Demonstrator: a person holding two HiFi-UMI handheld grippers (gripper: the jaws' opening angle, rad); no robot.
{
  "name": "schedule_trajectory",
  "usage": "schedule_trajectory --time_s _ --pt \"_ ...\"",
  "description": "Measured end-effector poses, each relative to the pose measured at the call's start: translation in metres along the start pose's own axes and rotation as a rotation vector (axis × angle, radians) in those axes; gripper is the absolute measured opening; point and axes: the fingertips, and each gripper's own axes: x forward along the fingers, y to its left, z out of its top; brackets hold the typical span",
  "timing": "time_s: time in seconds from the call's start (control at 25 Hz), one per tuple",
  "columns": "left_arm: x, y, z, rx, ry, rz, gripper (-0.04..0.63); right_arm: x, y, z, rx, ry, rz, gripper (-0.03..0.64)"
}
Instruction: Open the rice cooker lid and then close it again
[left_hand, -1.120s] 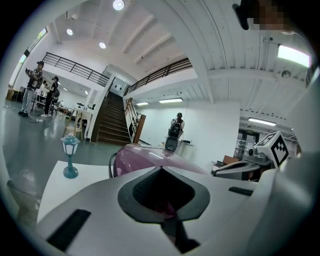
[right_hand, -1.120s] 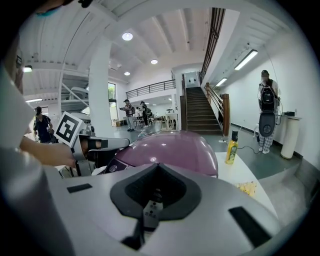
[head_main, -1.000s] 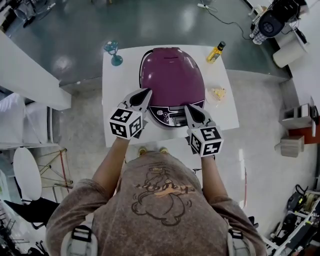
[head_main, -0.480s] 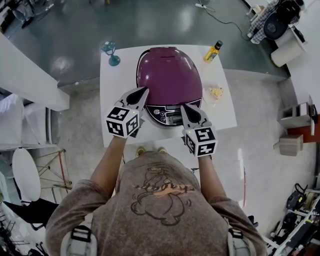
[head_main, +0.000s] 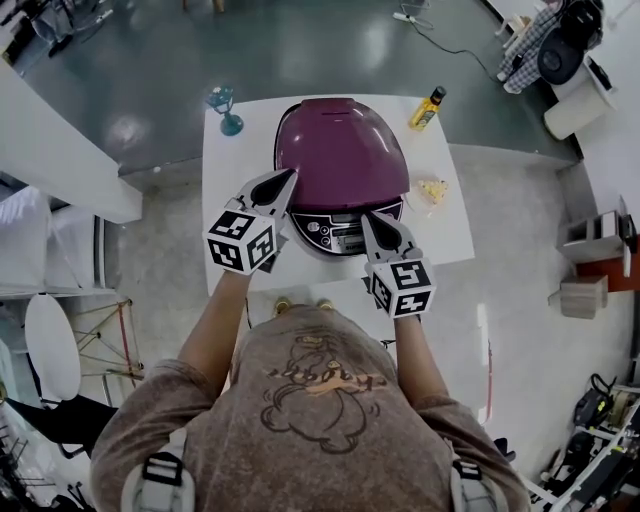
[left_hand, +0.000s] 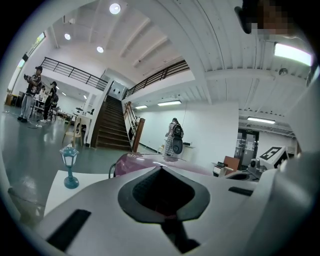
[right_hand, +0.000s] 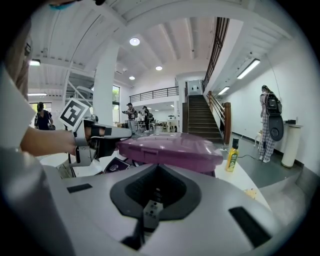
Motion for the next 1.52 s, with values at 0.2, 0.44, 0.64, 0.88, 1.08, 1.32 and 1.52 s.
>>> schedule_trajectory --time_s 0.2,0.44,0.64,0.88,1.08,1.32,1.52 --pt "0.001 -0.002 0.018 0.029 -0.007 -0.007 0.021 -0.001 0.000 -0.001 0.003 -0.003 0.005 0.003" --pt "0.003 -0.001 0.037 0.030 -0.003 -0.009 0.021 0.000 -0.001 0.000 0.019 -0.004 0.013 0.003" --pt "0.009 0.001 0.054 0.058 0.025 -0.009 0.021 0.000 0.000 0.000 0.020 -0.005 0.017 0.003" --pt "0.014 0.004 0.076 0.093 0.016 -0.030 0.021 0.000 0.000 0.000 0.020 -0.006 0.020 0.003" --pt "0.018 0.003 0.094 0.117 -0.005 -0.048 0.021 -0.001 0.000 -0.001 0.022 -0.008 0.025 0.003" --pt "0.025 0.009 0.118 0.117 -0.040 -0.062 0.021 0.002 0.000 -0.001 0.023 -0.007 0.028 0.003" --pt "0.033 0.014 0.133 0.125 -0.048 -0.064 0.021 0.001 -0.001 -0.001 0.025 -0.007 0.033 0.003"
